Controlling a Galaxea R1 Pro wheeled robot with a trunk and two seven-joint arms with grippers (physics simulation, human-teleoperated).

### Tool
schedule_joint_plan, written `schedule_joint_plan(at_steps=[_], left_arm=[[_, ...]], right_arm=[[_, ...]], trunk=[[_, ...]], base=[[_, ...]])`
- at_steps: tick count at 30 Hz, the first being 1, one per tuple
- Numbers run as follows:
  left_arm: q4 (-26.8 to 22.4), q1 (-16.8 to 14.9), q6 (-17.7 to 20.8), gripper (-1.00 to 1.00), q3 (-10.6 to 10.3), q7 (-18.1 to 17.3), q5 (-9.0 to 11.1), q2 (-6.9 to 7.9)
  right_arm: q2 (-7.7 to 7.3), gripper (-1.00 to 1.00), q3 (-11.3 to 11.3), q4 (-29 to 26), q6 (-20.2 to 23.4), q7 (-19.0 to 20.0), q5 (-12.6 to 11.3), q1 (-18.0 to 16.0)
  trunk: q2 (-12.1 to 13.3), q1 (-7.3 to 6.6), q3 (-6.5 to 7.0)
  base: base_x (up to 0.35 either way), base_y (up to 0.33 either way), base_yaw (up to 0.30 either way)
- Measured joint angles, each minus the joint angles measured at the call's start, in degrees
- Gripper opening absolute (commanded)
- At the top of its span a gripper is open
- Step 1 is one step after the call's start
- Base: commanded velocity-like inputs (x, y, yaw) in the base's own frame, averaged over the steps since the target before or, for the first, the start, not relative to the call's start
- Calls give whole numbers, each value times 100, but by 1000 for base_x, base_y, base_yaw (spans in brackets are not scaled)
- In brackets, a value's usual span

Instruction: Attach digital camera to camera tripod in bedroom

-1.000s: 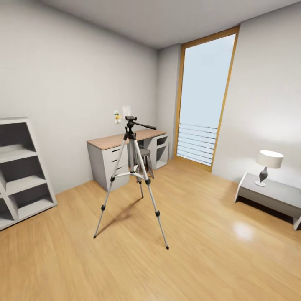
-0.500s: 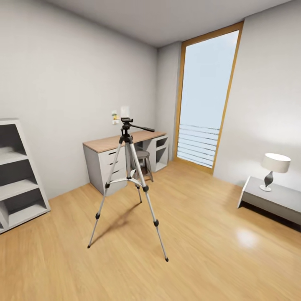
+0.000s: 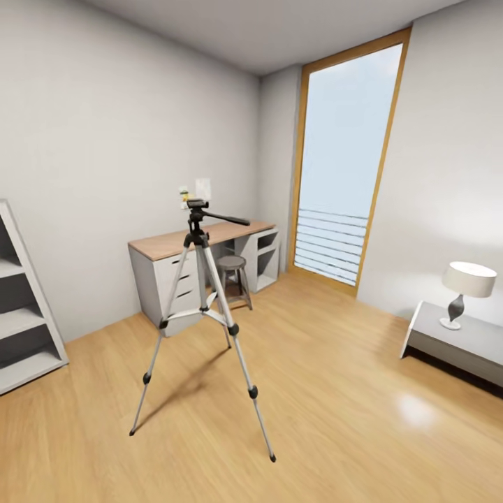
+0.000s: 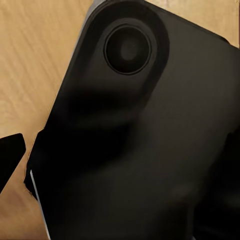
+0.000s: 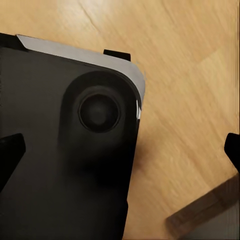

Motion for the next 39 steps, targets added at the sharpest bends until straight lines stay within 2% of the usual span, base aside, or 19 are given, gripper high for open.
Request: schedule_joint_plan(at_steps=[12, 25, 39], left_arm=[[0, 0, -6, 100, 6, 0, 34, -25], [0, 0, -6, 100, 6, 0, 46, -26], [-14, 1, -6, 100, 28, 2, 63, -26]], right_arm=[[-2, 100, 16, -1, 13, 0, 2, 0], [63, 100, 40, -1, 48, 0, 5, 0], [46, 100, 41, 2, 31, 0, 4, -2]], trunk=[[0, 0, 0], [0, 1, 0], [1, 3, 0]], base=[[249, -187, 0], [227, -173, 3], [17, -13, 241]])
